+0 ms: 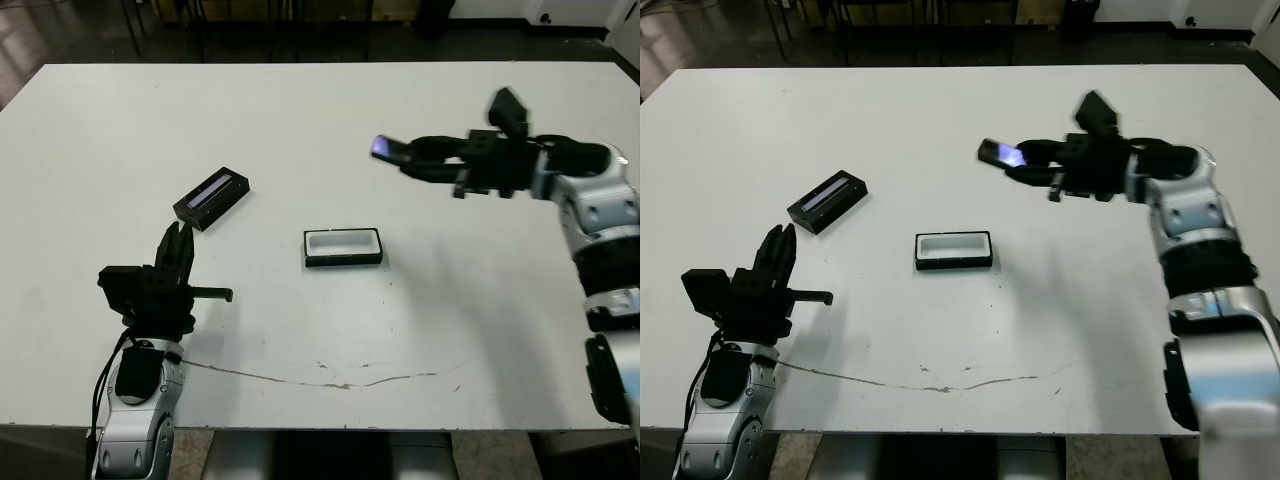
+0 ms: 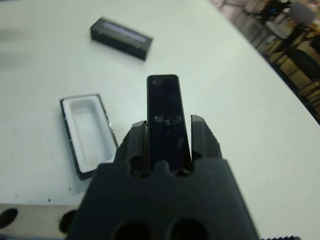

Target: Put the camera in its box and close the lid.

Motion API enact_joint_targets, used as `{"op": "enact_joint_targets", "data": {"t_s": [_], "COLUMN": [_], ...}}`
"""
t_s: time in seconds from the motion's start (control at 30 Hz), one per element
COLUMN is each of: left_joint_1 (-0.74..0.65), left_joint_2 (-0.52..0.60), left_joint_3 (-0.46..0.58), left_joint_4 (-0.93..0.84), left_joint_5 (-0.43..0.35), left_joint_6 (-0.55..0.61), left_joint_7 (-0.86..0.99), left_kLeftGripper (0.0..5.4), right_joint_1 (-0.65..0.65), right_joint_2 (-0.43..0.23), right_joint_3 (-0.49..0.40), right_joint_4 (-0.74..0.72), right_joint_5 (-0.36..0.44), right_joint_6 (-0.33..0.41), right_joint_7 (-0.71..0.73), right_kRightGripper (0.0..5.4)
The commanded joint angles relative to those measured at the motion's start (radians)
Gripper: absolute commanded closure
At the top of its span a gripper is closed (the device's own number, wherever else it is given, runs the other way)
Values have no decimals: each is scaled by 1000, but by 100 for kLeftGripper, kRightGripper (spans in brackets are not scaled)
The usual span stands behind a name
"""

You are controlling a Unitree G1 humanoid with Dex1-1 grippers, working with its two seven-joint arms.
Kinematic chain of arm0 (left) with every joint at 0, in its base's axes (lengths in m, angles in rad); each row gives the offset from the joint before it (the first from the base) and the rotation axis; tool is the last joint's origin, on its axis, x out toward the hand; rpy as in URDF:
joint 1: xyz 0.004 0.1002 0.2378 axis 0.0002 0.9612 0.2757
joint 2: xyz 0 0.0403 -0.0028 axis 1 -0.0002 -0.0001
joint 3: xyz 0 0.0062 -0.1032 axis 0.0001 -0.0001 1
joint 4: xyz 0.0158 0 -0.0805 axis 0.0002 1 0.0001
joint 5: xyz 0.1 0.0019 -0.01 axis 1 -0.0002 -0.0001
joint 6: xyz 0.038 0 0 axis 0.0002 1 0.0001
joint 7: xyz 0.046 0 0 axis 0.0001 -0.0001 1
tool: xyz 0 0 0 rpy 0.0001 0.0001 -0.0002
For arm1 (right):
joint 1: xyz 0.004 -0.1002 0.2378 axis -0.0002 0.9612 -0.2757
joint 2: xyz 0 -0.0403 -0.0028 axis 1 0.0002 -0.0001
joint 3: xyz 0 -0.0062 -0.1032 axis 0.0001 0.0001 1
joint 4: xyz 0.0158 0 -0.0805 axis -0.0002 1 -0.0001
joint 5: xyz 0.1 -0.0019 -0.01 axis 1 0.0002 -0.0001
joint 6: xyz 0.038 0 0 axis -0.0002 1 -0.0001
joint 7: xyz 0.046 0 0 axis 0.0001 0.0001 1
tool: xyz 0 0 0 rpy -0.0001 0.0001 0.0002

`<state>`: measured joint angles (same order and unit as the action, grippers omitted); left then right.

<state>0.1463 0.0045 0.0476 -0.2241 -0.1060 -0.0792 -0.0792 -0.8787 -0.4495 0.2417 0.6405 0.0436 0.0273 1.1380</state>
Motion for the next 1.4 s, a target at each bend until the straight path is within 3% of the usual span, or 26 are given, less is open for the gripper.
{"op": "enact_joint_targets", "data": {"t_s": [0.03, 0.13, 0.37, 0.77, 1.13, 1.4], "left_joint_1": [13, 14, 16, 23, 40, 42], "left_joint_2": [7, 4, 1, 1, 2, -5], "left_joint_3": [0, -2, -7, -8, -16, -18], "left_joint_4": [17, 14, 19, 15, -5, -1], "left_joint_5": [11, 7, 7, 7, 16, 4], "left_joint_6": [3, 13, 5, 8, 2, -1], "left_joint_7": [5, 5, 4, 7, 13, 13], "left_kLeftGripper": [540, 540, 540, 540, 540, 540], "right_joint_1": [-28, -33, -29, -8, -7, -24], "right_joint_2": [18, 25, 27, 57, 70, 86], "right_joint_3": [57, 101, 184, 219, 257, 277], "right_joint_4": [3, -23, -56, -79, -86, -79], "right_joint_5": [-53, -93, -179, -185, -211, -223], "right_joint_6": [5, 44, 41, 138, 83, 95], "right_joint_7": [39, 55, 102, 155, 167, 185], "right_kRightGripper": [463, 463, 463, 463, 463, 463]}}
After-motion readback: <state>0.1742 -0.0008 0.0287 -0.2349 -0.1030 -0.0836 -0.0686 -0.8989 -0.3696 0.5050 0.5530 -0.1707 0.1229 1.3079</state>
